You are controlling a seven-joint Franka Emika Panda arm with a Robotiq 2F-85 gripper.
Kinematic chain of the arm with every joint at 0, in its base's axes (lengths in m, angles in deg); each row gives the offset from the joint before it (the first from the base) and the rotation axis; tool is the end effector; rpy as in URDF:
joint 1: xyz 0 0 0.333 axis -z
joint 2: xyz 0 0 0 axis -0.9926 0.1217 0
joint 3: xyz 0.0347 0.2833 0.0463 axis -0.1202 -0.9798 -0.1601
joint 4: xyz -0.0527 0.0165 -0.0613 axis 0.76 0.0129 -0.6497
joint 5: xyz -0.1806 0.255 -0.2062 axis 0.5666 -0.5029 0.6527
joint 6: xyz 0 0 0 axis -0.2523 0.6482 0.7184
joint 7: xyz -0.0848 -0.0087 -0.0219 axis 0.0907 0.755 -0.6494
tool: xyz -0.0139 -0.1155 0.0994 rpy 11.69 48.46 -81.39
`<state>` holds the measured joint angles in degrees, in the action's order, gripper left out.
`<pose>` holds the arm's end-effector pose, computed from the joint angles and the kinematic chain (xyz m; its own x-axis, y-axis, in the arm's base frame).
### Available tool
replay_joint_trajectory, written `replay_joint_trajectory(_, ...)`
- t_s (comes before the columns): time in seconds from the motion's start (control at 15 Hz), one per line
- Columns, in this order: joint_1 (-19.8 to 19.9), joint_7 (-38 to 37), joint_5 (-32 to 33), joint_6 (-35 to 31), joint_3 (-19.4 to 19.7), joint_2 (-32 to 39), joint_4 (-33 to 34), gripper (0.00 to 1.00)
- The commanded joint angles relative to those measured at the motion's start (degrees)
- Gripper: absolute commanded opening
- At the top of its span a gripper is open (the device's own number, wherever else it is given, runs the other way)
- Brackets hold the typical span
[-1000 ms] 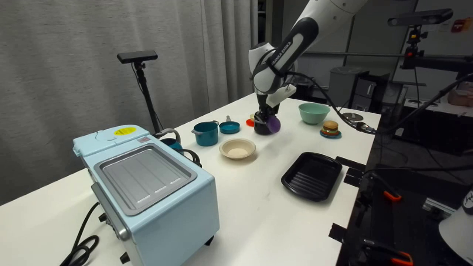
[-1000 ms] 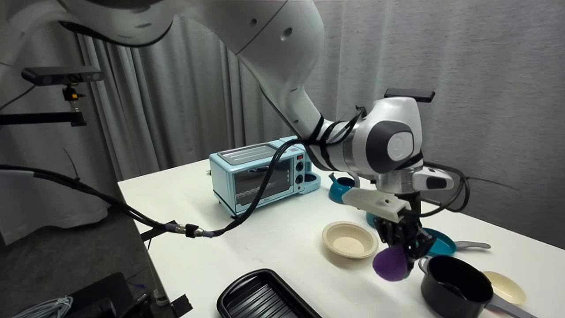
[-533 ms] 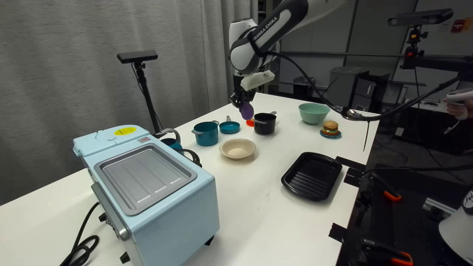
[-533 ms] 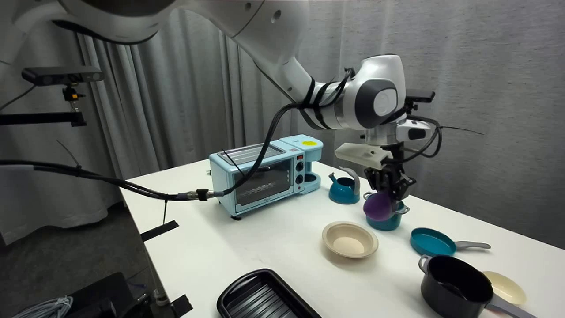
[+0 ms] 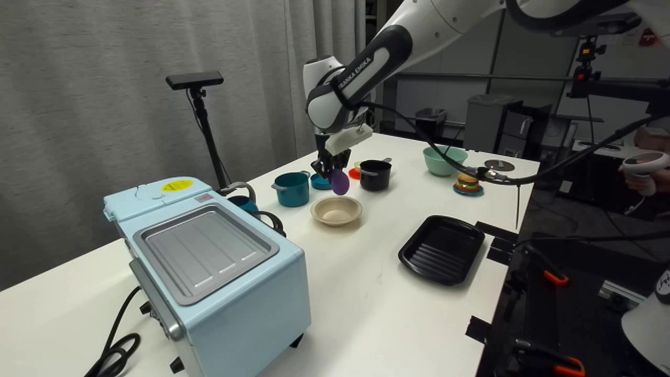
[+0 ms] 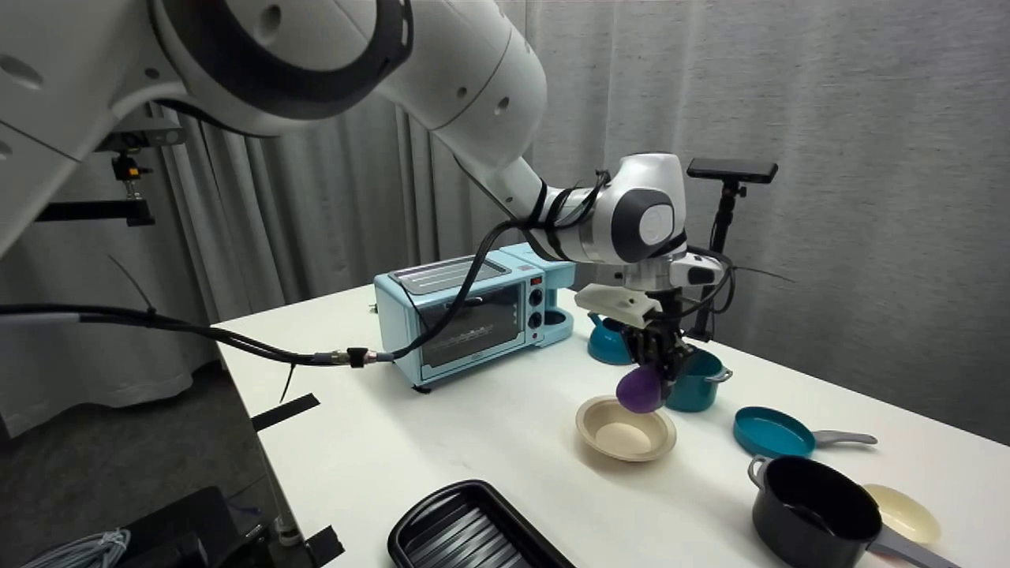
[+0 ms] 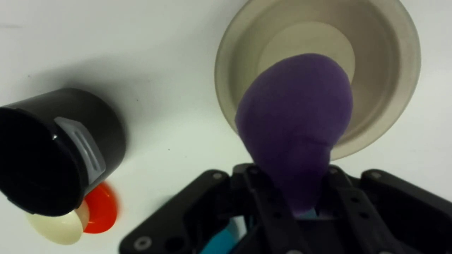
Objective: Pick up the purple plush toy from the table and put it on the bowl
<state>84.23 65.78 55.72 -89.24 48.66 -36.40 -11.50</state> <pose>0.6924 -0.1003 0.1835 0.9502 -0.2964 0.0960 -0.3085 -0.9380 0.1580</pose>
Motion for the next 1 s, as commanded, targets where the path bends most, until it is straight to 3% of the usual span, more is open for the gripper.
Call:
replay_joint_trajectory(0.0,-1.6,-1.5,0.2,1.3,0.6,4.5,4.2,0.06)
replay_joint_trajectory(0.2,-3.0,-2.2,0.5,1.3,0.8,5.7,3.5,0.06)
replay_joint_trajectory(0.27,-3.4,-2.3,0.5,1.5,0.8,5.7,3.2,0.47)
replay_joint_trajectory(0.4,-4.0,-2.4,0.6,1.1,0.8,5.5,2.6,0.55)
replay_joint_trajectory(0.8,-4.1,-2.3,0.3,-0.4,0.9,2.9,1.4,0.99)
replay_joint_trajectory(0.93,-3.9,-2.4,0.1,-0.6,1.1,1.7,0.9,1.0)
